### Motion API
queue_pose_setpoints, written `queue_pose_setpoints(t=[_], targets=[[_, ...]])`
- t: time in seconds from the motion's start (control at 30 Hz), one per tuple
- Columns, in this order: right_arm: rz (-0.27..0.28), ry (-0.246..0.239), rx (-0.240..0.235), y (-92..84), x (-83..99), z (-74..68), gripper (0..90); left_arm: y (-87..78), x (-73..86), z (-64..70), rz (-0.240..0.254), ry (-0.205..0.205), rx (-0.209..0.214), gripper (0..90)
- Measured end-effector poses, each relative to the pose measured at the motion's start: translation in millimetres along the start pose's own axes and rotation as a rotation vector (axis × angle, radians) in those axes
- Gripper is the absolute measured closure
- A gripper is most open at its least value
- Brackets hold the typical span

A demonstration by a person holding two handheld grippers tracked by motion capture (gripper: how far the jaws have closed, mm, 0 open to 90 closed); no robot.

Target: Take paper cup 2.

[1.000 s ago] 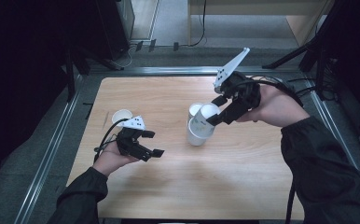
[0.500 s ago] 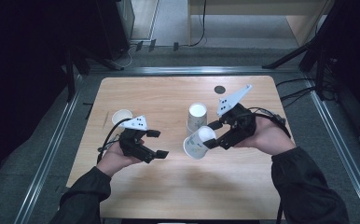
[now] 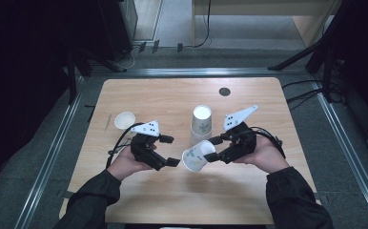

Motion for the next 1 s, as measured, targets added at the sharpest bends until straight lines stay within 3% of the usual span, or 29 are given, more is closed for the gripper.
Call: queue_pose_setpoints(t=[0.17, 0.33, 0.73, 0.93, 1.0], targets=[[0.046, 0.018, -0.036, 10.8, 5.1, -0.4, 37.6, 7.5, 0.8, 2.4, -0.013, 0.015, 0.021, 8.1], [0.057, 0.027, -0.055, 19.6, 7.0, -0.2, 37.7, 15.0, 3.2, 3.7, -0.038, 0.024, 0.034, 8.1], [0.089, 0.039, -0.077, 24.6, 5.5, -0.8, 37.6, 27.0, 7.2, 4.6, -0.067, 0.044, 0.051, 8.2], [0.100, 0.044, -0.078, 25.2, 4.7, 0.1, 37.6, 32.9, 8.4, 7.7, -0.081, 0.073, 0.044, 9.0], [0.099, 0.044, -0.079, 25.3, 4.7, -0.1, 37.6, 33.4, 8.5, 8.3, -0.081, 0.088, 0.039, 13.8]])
Point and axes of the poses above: each handheld gripper's, and its own axes: y roughly forward along the jaws, x roughly out of its underside, z roughly to its right, the point moved 3 cm from there along y, roughly forward along the jaws, and after that the axes turned 8 degrees about -y, right-handed, at the moved point
